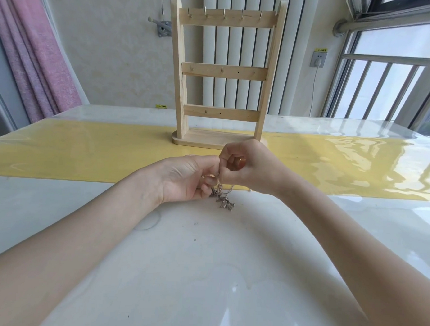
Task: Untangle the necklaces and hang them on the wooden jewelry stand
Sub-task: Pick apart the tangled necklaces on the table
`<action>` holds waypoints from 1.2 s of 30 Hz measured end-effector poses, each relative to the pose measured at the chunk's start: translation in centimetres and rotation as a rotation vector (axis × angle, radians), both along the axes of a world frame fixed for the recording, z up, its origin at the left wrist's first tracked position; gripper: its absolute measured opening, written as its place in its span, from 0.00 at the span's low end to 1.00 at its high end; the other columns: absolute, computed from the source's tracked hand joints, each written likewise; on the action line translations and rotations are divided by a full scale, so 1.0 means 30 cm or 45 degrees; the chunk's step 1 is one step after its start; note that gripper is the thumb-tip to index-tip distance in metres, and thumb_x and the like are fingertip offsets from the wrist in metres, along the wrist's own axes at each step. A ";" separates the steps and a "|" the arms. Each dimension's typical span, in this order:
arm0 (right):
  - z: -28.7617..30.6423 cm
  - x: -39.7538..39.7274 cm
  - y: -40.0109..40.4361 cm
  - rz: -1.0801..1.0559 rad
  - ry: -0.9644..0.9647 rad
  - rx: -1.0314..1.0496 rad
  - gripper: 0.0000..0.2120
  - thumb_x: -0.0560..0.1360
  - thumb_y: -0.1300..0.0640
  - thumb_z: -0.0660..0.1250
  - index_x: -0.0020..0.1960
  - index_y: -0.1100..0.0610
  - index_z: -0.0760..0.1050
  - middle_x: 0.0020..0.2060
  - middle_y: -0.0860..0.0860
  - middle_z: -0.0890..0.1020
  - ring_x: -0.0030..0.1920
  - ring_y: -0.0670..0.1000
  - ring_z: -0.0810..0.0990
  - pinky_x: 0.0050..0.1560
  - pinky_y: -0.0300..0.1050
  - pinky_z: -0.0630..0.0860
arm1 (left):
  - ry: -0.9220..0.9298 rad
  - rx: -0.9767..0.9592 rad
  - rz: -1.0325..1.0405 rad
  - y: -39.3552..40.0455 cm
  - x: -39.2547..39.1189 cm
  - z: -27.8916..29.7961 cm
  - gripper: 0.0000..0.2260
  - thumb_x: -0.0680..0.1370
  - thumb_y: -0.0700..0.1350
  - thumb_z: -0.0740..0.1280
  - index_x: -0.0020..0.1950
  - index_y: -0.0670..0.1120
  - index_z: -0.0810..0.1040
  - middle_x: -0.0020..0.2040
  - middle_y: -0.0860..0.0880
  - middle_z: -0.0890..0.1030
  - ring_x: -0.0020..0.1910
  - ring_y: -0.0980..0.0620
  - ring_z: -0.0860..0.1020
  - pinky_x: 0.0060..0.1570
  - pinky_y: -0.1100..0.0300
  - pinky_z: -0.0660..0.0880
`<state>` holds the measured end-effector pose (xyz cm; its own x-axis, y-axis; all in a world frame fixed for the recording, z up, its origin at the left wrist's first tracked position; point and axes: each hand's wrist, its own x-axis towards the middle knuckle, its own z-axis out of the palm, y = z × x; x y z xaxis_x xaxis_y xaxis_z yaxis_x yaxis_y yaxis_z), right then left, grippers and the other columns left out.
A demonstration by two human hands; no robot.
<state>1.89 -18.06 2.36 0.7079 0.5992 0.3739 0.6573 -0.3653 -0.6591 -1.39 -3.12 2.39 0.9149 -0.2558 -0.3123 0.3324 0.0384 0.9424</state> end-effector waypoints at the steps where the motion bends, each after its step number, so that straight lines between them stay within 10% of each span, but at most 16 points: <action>1: -0.004 -0.001 0.003 -0.014 -0.026 0.020 0.14 0.68 0.66 0.68 0.29 0.51 0.70 0.19 0.39 0.70 0.24 0.41 0.68 0.29 0.30 0.65 | 0.003 -0.003 0.002 -0.003 -0.002 0.002 0.08 0.60 0.36 0.62 0.34 0.47 0.69 0.26 0.53 0.68 0.22 0.58 0.63 0.22 0.69 0.62; 9: -0.008 -0.011 0.017 -0.044 -0.141 0.260 0.15 0.67 0.69 0.67 0.31 0.52 0.69 0.25 0.45 0.71 0.25 0.42 0.67 0.31 0.30 0.65 | -0.008 -0.214 0.064 -0.010 -0.009 0.030 0.08 0.62 0.36 0.60 0.37 0.46 0.68 0.28 0.52 0.65 0.23 0.58 0.62 0.22 0.70 0.61; 14: -0.034 0.004 0.022 -0.076 -0.704 0.158 0.03 0.65 0.59 0.65 0.35 0.57 0.72 0.29 0.45 0.71 0.30 0.45 0.67 0.32 0.33 0.66 | -0.055 -0.109 0.126 -0.009 -0.003 0.025 0.11 0.71 0.33 0.56 0.35 0.46 0.73 0.27 0.53 0.68 0.23 0.58 0.62 0.21 0.70 0.62; 19: -0.054 0.023 0.015 -0.106 -1.069 0.036 0.14 0.70 0.53 0.59 0.35 0.63 0.72 0.30 0.50 0.72 0.34 0.49 0.65 0.34 0.40 0.64 | -0.133 0.006 0.138 -0.017 -0.003 0.013 0.23 0.73 0.32 0.56 0.21 0.47 0.76 0.24 0.54 0.71 0.22 0.59 0.63 0.22 0.70 0.62; 25: -0.060 0.027 0.011 -0.138 -1.072 0.070 0.14 0.70 0.51 0.60 0.35 0.63 0.72 0.30 0.51 0.72 0.34 0.49 0.65 0.33 0.40 0.61 | -0.193 -0.053 0.170 -0.017 -0.005 0.006 0.06 0.64 0.36 0.64 0.32 0.46 0.73 0.26 0.52 0.71 0.23 0.57 0.65 0.24 0.69 0.64; 36: -0.085 0.031 0.013 -0.177 -1.052 0.065 0.14 0.69 0.51 0.59 0.35 0.62 0.72 0.30 0.50 0.73 0.34 0.47 0.64 0.31 0.41 0.64 | -0.239 0.034 0.278 -0.021 0.011 -0.008 0.09 0.72 0.31 0.60 0.40 0.45 0.68 0.31 0.50 0.71 0.24 0.57 0.65 0.24 0.68 0.65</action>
<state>2.82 -17.66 -0.18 0.2604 0.4954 0.8287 0.8873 -0.4613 -0.0030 -1.05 -3.76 2.14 0.9898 -0.0401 -0.1364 0.1388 0.0640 0.9883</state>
